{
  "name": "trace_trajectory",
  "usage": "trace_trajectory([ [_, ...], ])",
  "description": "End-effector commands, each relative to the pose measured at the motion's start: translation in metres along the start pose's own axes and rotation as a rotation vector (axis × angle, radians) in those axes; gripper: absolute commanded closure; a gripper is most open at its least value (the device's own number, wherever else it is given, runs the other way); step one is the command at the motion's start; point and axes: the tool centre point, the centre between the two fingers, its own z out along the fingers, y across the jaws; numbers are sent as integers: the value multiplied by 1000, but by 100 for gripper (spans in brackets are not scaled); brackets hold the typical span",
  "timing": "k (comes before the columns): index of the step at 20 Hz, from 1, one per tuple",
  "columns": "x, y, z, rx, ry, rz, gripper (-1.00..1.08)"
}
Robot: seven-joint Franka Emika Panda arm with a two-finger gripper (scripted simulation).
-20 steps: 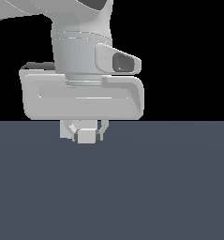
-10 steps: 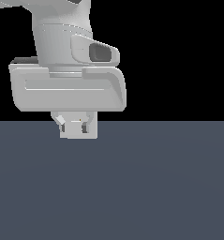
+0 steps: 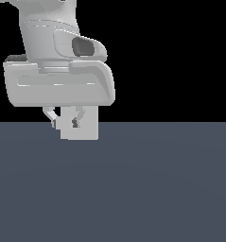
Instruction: Plug the charger into the wall socket.
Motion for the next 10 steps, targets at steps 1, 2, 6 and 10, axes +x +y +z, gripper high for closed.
trace_trajectory([
  [1,2,-3,-1,-5,-1,12,108],
  [2,3,-4,-2,-6,-1,15,108],
  [6,4,-7,-3,-10,-2,24,108],
  [10,4,-8,-3,-10,-2,24,108],
])
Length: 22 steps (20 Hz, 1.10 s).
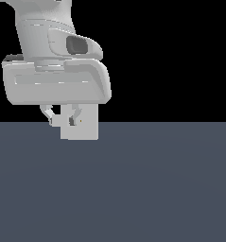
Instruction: Plug the charger into the wall socket.
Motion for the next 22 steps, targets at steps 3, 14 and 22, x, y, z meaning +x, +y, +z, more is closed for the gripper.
trace_trajectory([
  [3,0,0,0,0,0,1,108],
  [14,28,1,10,0,-1,1,108],
  [22,47,1,17,0,-1,1,108],
])
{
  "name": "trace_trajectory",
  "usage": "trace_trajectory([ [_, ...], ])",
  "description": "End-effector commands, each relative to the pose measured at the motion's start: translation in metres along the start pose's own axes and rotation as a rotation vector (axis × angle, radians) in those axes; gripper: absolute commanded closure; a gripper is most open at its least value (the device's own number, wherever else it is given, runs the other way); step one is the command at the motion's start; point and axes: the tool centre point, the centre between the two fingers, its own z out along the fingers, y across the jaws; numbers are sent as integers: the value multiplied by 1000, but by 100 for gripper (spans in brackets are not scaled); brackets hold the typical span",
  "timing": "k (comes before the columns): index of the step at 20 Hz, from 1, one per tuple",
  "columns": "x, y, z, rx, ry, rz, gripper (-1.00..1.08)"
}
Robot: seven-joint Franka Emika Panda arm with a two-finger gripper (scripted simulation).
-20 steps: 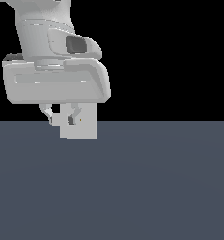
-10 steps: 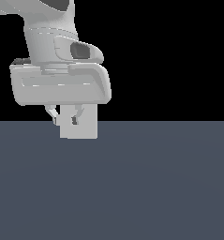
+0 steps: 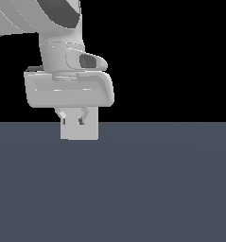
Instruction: Plug the charger into the wall socket.
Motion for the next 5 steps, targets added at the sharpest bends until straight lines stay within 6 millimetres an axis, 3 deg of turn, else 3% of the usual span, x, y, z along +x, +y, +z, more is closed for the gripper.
trace_trajectory([
  [1,3,0,1,0,0,0,108],
  [5,3,0,1,0,0,0,108],
])
